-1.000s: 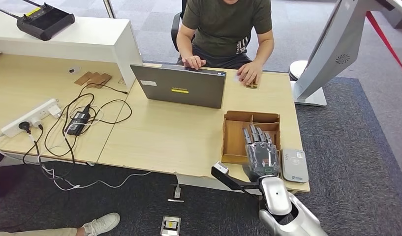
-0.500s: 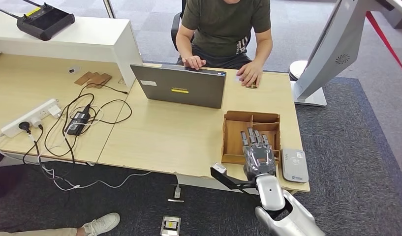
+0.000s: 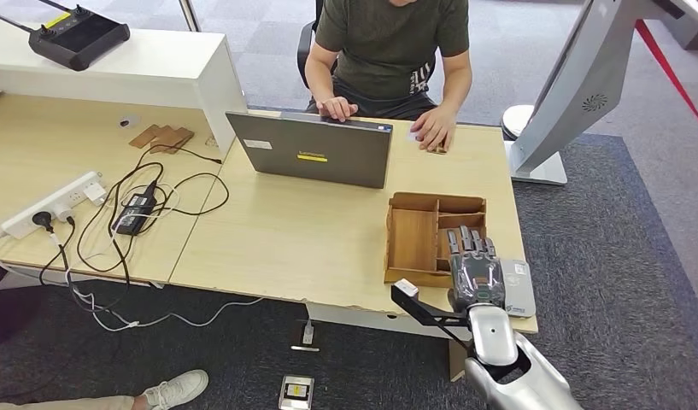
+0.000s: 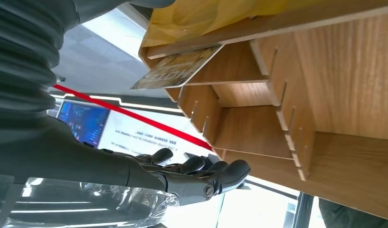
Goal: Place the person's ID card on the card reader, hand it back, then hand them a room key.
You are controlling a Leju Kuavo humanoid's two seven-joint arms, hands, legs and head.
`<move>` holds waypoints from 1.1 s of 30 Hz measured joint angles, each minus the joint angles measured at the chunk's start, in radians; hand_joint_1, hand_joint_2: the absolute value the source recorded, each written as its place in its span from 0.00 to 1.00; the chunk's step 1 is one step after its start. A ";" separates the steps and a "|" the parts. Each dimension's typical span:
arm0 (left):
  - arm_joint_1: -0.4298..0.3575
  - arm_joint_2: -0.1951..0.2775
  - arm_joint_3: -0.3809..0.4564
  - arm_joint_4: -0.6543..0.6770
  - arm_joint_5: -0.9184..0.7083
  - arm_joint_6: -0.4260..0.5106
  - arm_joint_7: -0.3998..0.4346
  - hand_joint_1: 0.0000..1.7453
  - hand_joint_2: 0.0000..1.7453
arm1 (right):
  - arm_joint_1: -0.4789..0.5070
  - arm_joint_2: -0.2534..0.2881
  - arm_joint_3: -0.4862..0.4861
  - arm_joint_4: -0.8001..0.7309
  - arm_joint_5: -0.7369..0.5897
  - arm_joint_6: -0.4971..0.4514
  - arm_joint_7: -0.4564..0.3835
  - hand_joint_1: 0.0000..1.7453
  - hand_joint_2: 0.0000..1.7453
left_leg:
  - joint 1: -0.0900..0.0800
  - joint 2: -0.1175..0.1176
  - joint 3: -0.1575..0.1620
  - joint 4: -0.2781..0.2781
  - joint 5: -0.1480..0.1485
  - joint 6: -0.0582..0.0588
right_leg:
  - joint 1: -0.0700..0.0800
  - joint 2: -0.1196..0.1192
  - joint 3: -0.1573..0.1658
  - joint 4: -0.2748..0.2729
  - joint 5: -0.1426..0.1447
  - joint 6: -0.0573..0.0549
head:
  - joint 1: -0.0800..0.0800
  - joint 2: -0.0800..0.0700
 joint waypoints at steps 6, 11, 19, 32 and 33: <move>0.001 0.003 0.001 0.000 0.008 0.004 -0.001 0.00 1.00 | 0.001 -0.018 -0.002 -0.002 -0.034 -0.033 -0.001 0.00 1.00 | 0.000 0.000 0.000 0.000 0.000 0.000 | 0.000 0.000 0.000 0.000 0.000 0.000 | 0.000 0.000; 0.001 0.004 0.001 0.000 0.010 0.007 -0.001 0.00 1.00 | -0.001 -0.023 0.002 -0.002 -0.063 -0.060 -0.001 0.00 1.00 | 0.000 0.000 0.000 0.000 0.000 0.000 | 0.000 0.000 0.000 0.000 0.000 0.000 | 0.000 0.000; 0.001 0.005 0.003 0.000 0.009 0.007 -0.002 0.00 1.00 | -0.007 -0.024 0.012 -0.001 -0.088 -0.057 0.000 0.99 1.00 | 0.000 0.000 0.000 0.000 0.000 0.000 | 0.000 0.000 0.000 0.000 0.000 0.000 | 0.000 0.000; -0.001 0.007 0.004 0.000 0.005 0.001 0.008 0.00 1.00 | -0.053 -0.022 0.036 0.014 -0.173 0.137 0.033 1.00 1.00 | 0.000 0.000 0.002 0.000 0.000 0.000 | 0.000 0.000 0.002 0.000 0.000 0.001 | 0.000 0.000; -0.001 0.007 0.004 0.000 0.005 0.001 0.009 0.00 1.00 | -0.056 -0.022 0.037 0.016 -0.181 0.146 0.038 1.00 1.00 | 0.000 0.000 0.002 0.000 0.000 0.000 | 0.000 0.000 0.002 0.000 0.000 0.001 | 0.000 0.000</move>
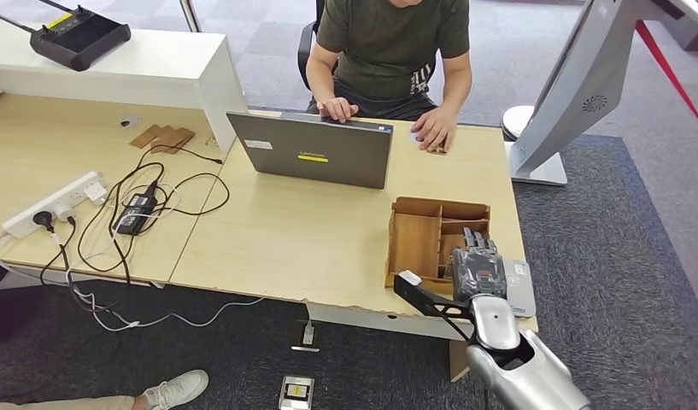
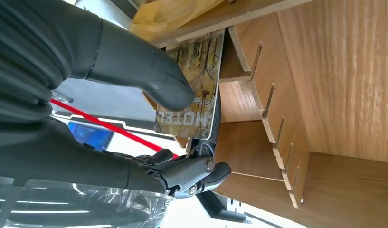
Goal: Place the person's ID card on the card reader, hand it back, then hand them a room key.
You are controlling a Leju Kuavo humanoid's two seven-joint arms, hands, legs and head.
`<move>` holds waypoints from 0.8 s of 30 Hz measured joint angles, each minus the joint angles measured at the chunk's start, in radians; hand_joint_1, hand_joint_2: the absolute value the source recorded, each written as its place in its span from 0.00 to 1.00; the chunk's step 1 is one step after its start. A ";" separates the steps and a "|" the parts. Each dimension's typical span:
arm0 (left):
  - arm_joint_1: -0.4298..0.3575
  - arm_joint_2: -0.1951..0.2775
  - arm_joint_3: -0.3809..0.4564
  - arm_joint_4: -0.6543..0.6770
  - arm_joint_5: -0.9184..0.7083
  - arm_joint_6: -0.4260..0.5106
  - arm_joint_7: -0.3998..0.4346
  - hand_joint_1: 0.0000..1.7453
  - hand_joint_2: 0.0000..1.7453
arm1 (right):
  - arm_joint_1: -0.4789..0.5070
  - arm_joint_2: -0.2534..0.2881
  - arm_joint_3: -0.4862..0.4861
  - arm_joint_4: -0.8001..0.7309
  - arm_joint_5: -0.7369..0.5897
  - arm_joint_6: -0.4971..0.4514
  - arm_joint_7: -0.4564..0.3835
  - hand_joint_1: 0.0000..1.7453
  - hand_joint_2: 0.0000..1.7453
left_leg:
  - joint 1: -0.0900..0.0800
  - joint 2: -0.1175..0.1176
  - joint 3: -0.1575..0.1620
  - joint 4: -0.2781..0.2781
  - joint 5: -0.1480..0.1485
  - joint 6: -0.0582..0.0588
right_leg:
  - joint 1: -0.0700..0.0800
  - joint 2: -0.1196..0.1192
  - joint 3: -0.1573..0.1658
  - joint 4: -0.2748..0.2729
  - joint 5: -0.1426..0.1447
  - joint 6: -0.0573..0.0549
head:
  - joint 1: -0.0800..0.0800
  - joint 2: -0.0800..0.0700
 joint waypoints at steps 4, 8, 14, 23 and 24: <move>-0.001 0.000 0.000 0.000 -0.001 0.000 0.002 0.00 1.00 | -0.007 0.000 0.002 0.008 -0.018 0.019 0.013 1.00 1.00 | 0.000 0.000 0.002 0.000 0.000 0.000 | 0.000 0.000 0.003 -0.001 0.000 0.001 | 0.000 0.000; -0.001 0.000 0.000 0.000 0.000 0.000 0.002 0.00 1.00 | -0.008 0.000 0.003 0.011 -0.021 0.011 0.021 1.00 1.00 | 0.000 0.000 0.004 0.000 0.000 0.000 | 0.000 0.000 0.004 -0.001 0.000 0.001 | 0.000 0.000; 0.001 0.000 0.000 0.000 0.000 0.000 0.000 0.00 1.00 | -0.001 -0.007 0.002 -0.011 -0.007 -0.028 0.035 1.00 1.00 | 0.000 0.000 0.003 0.000 0.000 0.001 | 0.000 0.000 0.005 -0.001 0.000 0.001 | 0.000 0.000; 0.003 0.002 0.000 0.000 -0.007 0.001 -0.009 0.00 1.00 | 0.032 -0.047 -0.037 -0.173 0.072 -0.063 0.046 1.00 1.00 | 0.000 0.000 0.002 0.001 0.000 0.001 | 0.000 0.001 0.002 -0.001 0.000 0.001 | 0.000 0.000; 0.002 0.002 0.000 0.000 -0.010 0.001 -0.009 0.00 1.00 | 0.034 -0.050 -0.041 -0.189 0.077 -0.068 0.046 1.00 1.00 | 0.000 0.000 0.001 0.001 0.000 0.001 | 0.000 0.001 0.002 -0.001 0.000 0.001 | 0.000 0.000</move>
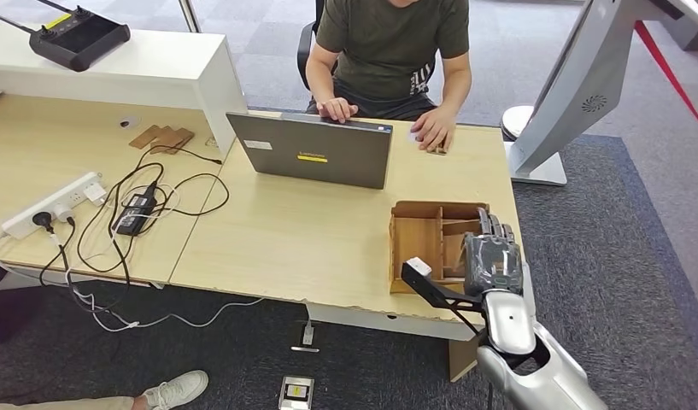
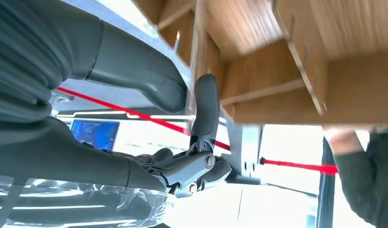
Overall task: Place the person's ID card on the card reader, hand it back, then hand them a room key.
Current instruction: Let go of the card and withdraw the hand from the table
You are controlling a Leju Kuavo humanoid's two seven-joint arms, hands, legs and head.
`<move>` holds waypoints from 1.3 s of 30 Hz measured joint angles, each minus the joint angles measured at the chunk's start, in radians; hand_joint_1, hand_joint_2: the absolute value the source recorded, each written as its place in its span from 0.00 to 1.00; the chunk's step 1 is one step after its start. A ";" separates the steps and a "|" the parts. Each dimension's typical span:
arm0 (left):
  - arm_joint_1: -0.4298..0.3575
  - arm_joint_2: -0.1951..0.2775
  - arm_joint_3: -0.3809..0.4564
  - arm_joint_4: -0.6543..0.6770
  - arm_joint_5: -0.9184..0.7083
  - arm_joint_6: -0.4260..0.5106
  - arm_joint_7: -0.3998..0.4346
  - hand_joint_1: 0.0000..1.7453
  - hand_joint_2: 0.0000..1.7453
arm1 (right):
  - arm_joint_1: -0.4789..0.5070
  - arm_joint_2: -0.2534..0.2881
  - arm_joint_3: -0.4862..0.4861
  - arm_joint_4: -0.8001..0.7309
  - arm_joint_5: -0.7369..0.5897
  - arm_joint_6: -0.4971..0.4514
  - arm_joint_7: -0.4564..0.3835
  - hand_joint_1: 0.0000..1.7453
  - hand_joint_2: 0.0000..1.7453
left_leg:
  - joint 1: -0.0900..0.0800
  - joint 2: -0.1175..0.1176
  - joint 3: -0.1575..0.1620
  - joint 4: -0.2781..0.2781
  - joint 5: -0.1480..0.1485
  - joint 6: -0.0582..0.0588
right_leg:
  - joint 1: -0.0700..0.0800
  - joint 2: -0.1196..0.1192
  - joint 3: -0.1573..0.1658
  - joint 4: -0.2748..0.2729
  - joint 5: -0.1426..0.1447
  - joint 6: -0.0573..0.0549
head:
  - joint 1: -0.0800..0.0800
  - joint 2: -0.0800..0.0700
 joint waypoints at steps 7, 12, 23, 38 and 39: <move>-0.008 0.000 0.000 0.000 -0.011 0.002 0.008 0.00 1.00 | 0.011 -0.008 -0.013 -0.066 -0.010 -0.030 -0.029 1.00 1.00 | 0.000 0.000 -0.001 0.000 0.000 0.000 | 0.000 0.000 0.000 0.000 0.000 0.000 | 0.000 0.000; -0.019 0.000 -0.001 0.000 -0.031 0.007 0.019 0.00 1.00 | 0.003 0.016 -0.010 -0.075 -0.122 -0.076 -0.115 1.00 1.00 | 0.000 0.000 -0.001 0.000 0.000 0.000 | 0.000 0.000 0.000 0.000 0.000 0.000 | 0.000 0.000; -0.051 -0.012 -0.010 -0.001 -0.078 0.022 0.043 0.00 1.00 | -0.114 0.141 0.034 -0.011 -0.295 -0.189 -0.173 1.00 1.00 | 0.000 0.000 -0.002 0.000 0.000 0.000 | 0.000 0.000 0.000 0.001 0.000 0.000 | 0.000 0.000; -0.088 -0.019 -0.028 -0.001 -0.093 0.020 0.091 0.00 1.00 | -0.186 0.177 0.067 0.070 -0.345 -0.199 -0.159 1.00 1.00 | 0.000 0.000 -0.002 0.000 0.000 0.000 | 0.000 -0.001 -0.001 0.001 0.000 0.000 | 0.000 0.000; -0.089 -0.019 -0.029 -0.001 -0.093 0.020 0.091 0.00 1.00 | -0.188 0.177 0.068 0.075 -0.346 -0.199 -0.159 1.00 1.00 | 0.000 0.000 -0.002 0.000 0.000 0.000 | 0.000 -0.001 -0.001 0.001 0.000 0.000 | 0.000 0.000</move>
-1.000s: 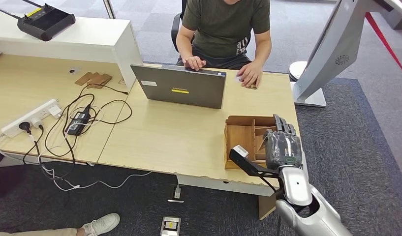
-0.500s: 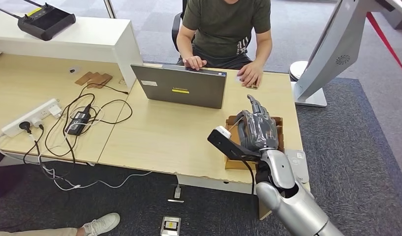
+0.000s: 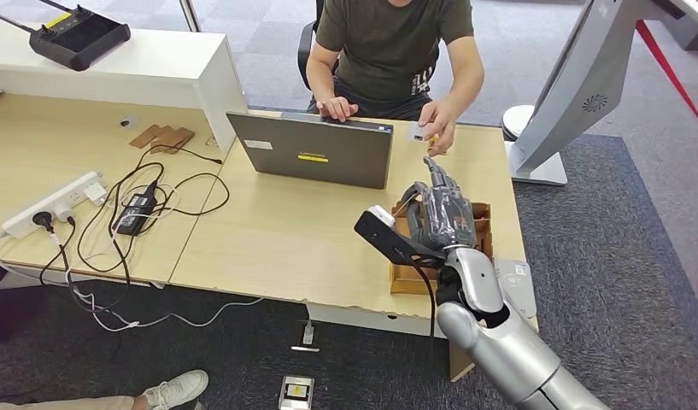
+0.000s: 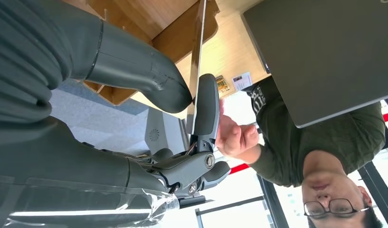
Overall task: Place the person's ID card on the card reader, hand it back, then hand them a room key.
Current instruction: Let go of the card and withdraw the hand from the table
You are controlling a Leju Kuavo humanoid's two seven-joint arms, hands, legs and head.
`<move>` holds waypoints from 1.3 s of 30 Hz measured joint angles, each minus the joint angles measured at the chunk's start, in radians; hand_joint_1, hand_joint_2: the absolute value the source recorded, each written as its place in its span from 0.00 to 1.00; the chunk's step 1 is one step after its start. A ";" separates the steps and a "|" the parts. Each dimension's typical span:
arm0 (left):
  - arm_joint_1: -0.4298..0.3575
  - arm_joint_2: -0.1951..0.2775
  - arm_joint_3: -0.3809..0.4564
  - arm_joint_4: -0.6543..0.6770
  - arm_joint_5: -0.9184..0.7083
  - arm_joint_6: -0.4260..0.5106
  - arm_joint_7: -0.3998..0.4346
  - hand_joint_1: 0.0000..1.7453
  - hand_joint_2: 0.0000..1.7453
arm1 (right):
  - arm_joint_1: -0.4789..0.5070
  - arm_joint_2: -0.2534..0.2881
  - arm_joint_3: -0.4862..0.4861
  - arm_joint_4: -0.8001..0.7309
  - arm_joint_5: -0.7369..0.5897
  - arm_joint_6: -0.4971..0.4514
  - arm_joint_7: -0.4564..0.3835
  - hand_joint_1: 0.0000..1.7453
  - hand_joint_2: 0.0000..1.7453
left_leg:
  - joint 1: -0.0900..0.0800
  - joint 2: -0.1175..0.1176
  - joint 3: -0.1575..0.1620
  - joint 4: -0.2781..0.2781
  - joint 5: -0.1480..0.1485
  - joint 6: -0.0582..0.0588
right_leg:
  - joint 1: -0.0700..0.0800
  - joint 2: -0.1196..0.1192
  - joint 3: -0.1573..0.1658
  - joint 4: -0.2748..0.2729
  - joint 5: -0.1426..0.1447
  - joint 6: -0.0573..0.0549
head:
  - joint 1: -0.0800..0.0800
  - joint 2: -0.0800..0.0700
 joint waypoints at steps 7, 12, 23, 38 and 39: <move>0.000 0.000 -0.002 0.000 0.003 -0.001 -0.001 0.00 1.00 | -0.009 0.003 0.005 0.026 -0.002 0.000 -0.004 1.00 1.00 | 0.000 0.000 0.000 0.000 0.000 0.000 | 0.000 0.000 0.000 0.000 0.000 0.000 | 0.000 0.000; 0.000 0.000 -0.002 0.000 0.007 -0.002 -0.001 0.00 1.00 | -0.015 0.006 0.006 0.040 -0.002 0.001 -0.004 1.00 1.00 | 0.000 0.000 0.000 0.000 0.000 0.000 | 0.000 0.000 0.000 0.000 0.000 0.000 | 0.000 0.000; 0.001 0.001 -0.002 0.001 0.017 -0.004 -0.006 0.00 1.00 | -0.022 0.008 0.005 0.057 -0.017 -0.001 0.001 0.00 1.00 | 0.000 0.000 0.000 0.000 0.000 0.000 | 0.000 0.000 0.000 0.000 0.000 0.000 | 0.000 0.000; 0.045 0.010 -0.001 0.001 0.056 -0.002 -0.050 0.00 1.00 | 0.213 -0.162 -0.238 0.054 -0.448 -0.426 -0.122 0.00 1.00 | 0.000 -0.001 0.001 0.001 -0.002 0.003 | 0.000 -0.001 0.001 -0.004 -0.001 0.001 | 0.000 0.000; 0.051 0.012 -0.001 0.001 0.062 -0.001 -0.057 0.00 1.00 | 0.253 -0.177 -0.278 0.064 -0.560 -0.453 -0.183 0.00 1.00 | 0.000 -0.001 0.001 0.001 -0.003 0.003 | 0.000 -0.001 0.001 -0.004 -0.001 0.001 | 0.000 0.000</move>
